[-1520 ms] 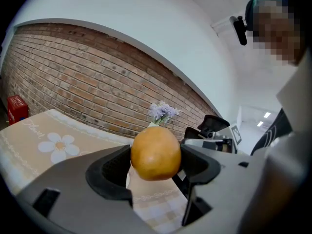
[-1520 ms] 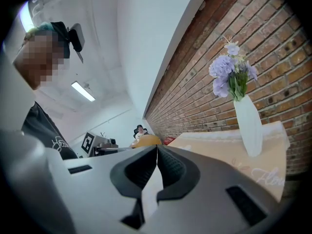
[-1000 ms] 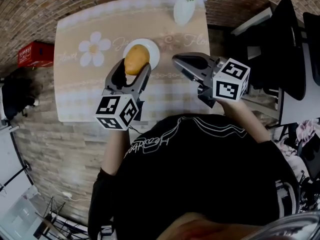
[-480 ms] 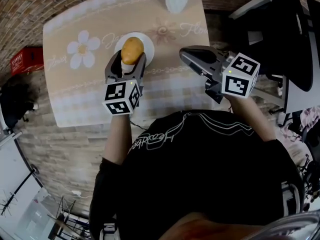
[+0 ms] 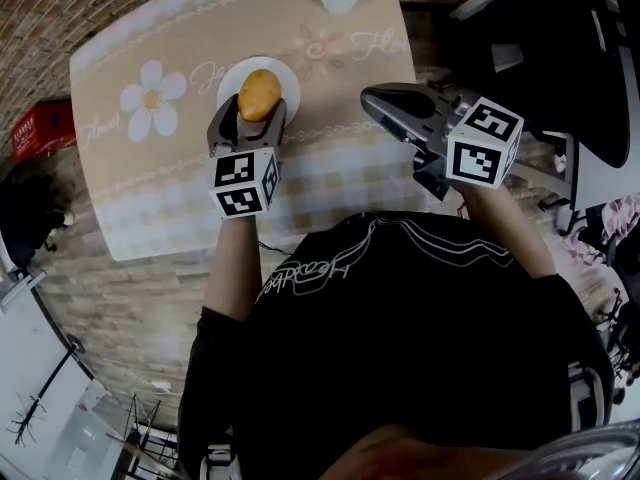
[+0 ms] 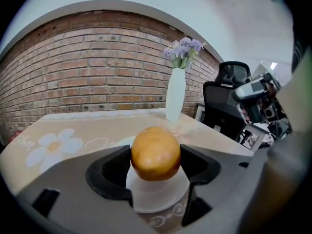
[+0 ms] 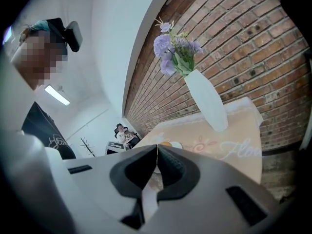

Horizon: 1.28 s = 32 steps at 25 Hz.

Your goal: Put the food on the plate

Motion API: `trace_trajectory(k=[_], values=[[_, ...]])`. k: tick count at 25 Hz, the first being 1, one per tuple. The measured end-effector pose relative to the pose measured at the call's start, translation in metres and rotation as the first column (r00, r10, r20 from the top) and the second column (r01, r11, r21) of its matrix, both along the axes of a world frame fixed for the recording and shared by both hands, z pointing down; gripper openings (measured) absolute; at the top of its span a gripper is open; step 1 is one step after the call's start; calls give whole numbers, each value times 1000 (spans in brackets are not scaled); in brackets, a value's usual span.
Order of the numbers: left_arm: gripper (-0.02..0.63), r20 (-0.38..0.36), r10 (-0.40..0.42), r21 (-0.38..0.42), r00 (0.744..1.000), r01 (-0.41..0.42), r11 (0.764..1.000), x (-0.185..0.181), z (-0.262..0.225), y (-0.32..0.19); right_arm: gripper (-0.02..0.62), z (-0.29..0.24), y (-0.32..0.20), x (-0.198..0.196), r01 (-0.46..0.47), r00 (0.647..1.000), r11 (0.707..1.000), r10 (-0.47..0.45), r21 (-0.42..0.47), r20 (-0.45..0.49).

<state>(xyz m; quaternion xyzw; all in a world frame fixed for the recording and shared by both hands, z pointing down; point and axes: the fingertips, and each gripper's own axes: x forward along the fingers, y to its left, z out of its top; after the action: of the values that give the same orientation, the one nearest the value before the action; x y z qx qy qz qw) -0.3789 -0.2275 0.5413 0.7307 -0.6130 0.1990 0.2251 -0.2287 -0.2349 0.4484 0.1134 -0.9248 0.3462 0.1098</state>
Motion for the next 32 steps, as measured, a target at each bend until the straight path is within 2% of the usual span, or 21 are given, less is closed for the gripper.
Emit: trace_trajectory(k=[4,11,21,23,27,32], values=[[316,-11,5,-14,1000,-5,1000,2,6,1,-3,3,1,3,-1,1000,1000,1,-6,-11],[316,60,29,-18,998,-28,999,4,11,2,-3,2,5,9,-11,1000,1000,11,-10,-11],[321,22,22,21,1000,-23,1000,8,5,-2,-3,-8,12,36,-60,998,998,60,-2,6],[325,25,9,40,1000,-10,999,7,-1,-1,-3,-11,14,43,-66,998,998,66,5,5],[330,36,-73,113,997,69,991,-6,-29,6,-3,-24,24,51,-60,998,997,59,55,24],[327,-27,-107,168,994,110,980,2,-79,35,-3,-47,44,60,-52,996,994,46,95,71]])
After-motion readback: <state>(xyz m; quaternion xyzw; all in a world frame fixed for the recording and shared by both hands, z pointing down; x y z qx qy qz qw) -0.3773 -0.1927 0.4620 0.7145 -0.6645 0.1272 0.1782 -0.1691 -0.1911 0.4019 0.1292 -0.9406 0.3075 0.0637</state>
